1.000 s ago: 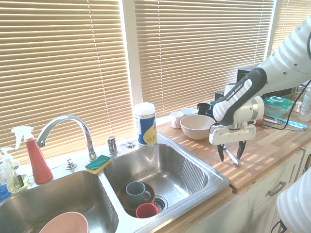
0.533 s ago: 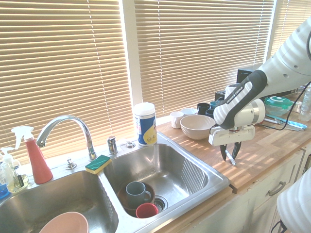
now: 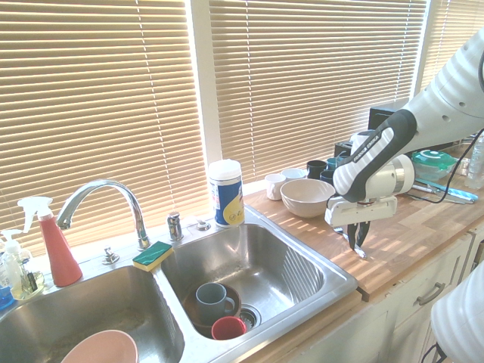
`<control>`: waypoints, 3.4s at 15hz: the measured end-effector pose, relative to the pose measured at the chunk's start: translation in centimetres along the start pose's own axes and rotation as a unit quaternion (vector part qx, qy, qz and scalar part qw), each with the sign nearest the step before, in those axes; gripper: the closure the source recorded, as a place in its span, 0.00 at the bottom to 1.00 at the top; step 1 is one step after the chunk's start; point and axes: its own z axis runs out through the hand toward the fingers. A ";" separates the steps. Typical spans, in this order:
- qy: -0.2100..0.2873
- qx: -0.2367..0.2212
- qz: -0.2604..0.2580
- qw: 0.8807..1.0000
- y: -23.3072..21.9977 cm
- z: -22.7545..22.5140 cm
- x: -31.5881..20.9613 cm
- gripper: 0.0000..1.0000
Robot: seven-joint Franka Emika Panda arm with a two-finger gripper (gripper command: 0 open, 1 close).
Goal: Put the fork into the sink
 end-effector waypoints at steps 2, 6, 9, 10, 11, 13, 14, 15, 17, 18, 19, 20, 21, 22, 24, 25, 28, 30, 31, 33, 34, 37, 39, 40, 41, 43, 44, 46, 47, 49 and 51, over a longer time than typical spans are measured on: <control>0.002 0.004 0.007 1.000 0.5 -0.1 0.2 1.00; 0.026 0.041 0.013 0.999 0.7 -4.8 0.2 1.00; 0.049 0.078 -0.010 0.996 0.0 -12.3 -2.7 1.00; 0.053 0.087 -0.026 0.994 -0.8 -14.5 -4.5 1.00; 0.055 0.094 -0.044 0.993 -1.9 -16.2 -6.6 1.00; 0.059 0.096 -0.081 0.990 -4.5 -17.2 -10.7 1.00; 0.059 0.091 -0.102 0.989 -6.0 -16.9 -12.7 1.00; 0.058 0.085 -0.123 0.987 -7.8 -16.1 -15.0 1.00; 0.053 0.074 -0.163 0.982 -11.1 -14.1 -18.7 1.00; 0.048 0.072 -0.184 0.979 -12.6 -13.0 -20.0 1.00; 0.044 0.070 -0.201 0.976 -14.0 -11.9 -21.0 1.00; 0.039 0.068 -0.212 0.974 -15.1 -10.7 -21.5 1.00; 0.032 0.067 -0.222 0.972 -16.1 -9.4 -21.8 1.00; 0.027 0.063 -0.233 0.970 -16.9 -8.0 -22.1 1.00; 0.027 0.055 -0.257 0.965 -18.0 -4.7 -22.5 1.00; 0.029 0.050 -0.266 0.962 -18.5 -3.0 -22.6 1.00; 0.030 0.040 -0.267 0.962 -20.1 1.4 -22.6 1.00; 0.030 0.039 -0.265 0.963 -21.7 4.1 -22.7 1.00; 0.030 0.037 -0.263 0.964 -22.3 5.5 -22.7 1.00; 0.027 0.031 -0.257 0.966 -23.3 8.3 -22.9 1.00; 0.025 0.027 -0.257 0.966 -23.6 9.5 -23.4 1.00; 0.022 0.012 -0.258 0.966 -23.6 11.9 -25.4 1.00; 0.021 0.001 -0.252 0.967 -23.3 13.1 -25.7 0.00; 0.021 -0.001 -0.248 0.968 -23.3 13.4 -25.4 0.00; 0.022 -0.003 -0.243 0.970 -23.2 13.6 -24.9 0.00; 0.023 -0.003 -0.234 0.972 -23.2 13.9 -24.0 0.00; 0.024 -0.001 -0.232 0.972 -23.2 13.9 -23.8 0.00; 0.024 0.002 -0.230 0.973 -23.4 13.8 -23.8 0.00; 0.024 0.004 -0.229 0.973 -23.6 13.6 -23.7 0.00; 0.026 0.006 -0.226 0.974 -23.7 13.3 -23.4 0.00; 0.031 0.014 -0.221 0.975 -23.8 12.2 -22.9 0.00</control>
